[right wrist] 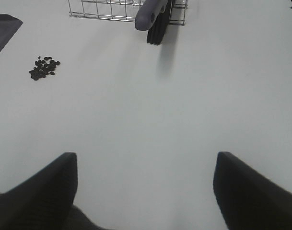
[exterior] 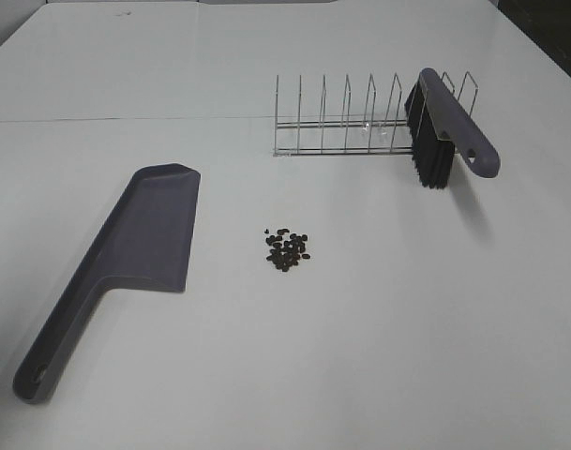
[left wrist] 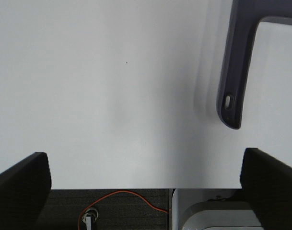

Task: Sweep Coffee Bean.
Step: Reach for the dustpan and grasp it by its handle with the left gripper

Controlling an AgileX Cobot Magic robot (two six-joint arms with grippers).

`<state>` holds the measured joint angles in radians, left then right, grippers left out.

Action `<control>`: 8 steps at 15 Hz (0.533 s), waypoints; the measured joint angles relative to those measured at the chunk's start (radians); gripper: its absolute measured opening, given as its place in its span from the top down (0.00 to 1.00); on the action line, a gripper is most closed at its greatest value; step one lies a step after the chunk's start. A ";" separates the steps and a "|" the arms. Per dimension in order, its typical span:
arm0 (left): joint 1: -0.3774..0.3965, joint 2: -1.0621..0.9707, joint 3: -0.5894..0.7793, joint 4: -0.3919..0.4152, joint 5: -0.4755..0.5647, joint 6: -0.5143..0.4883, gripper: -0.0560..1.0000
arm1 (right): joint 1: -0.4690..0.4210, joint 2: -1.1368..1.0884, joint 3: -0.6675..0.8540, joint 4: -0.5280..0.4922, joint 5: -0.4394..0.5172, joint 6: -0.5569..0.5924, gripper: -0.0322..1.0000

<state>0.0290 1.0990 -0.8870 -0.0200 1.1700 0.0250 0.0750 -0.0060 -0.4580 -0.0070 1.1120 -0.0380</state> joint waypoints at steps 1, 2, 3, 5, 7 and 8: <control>-0.029 0.076 -0.004 0.011 -0.049 -0.013 0.01 | 0.000 0.000 0.000 0.000 0.000 0.000 0.34; -0.153 0.224 -0.005 0.027 -0.153 -0.104 0.01 | 0.000 0.000 0.000 0.000 0.000 0.000 0.34; -0.187 0.264 -0.005 0.037 -0.182 -0.137 0.01 | 0.000 0.000 0.000 0.000 0.000 0.000 0.34; -0.286 0.413 -0.005 0.066 -0.283 -0.270 0.01 | 0.000 0.000 0.000 0.000 0.000 0.000 0.34; -0.339 0.551 -0.006 0.068 -0.377 -0.325 0.01 | 0.000 0.000 0.000 0.000 0.000 0.000 0.34; -0.351 0.599 -0.006 0.068 -0.417 -0.332 0.01 | 0.000 0.000 0.000 0.000 0.000 0.000 0.34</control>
<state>-0.3220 1.6980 -0.8930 0.0480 0.7530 -0.3070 0.0750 -0.0060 -0.4580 -0.0070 1.1120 -0.0380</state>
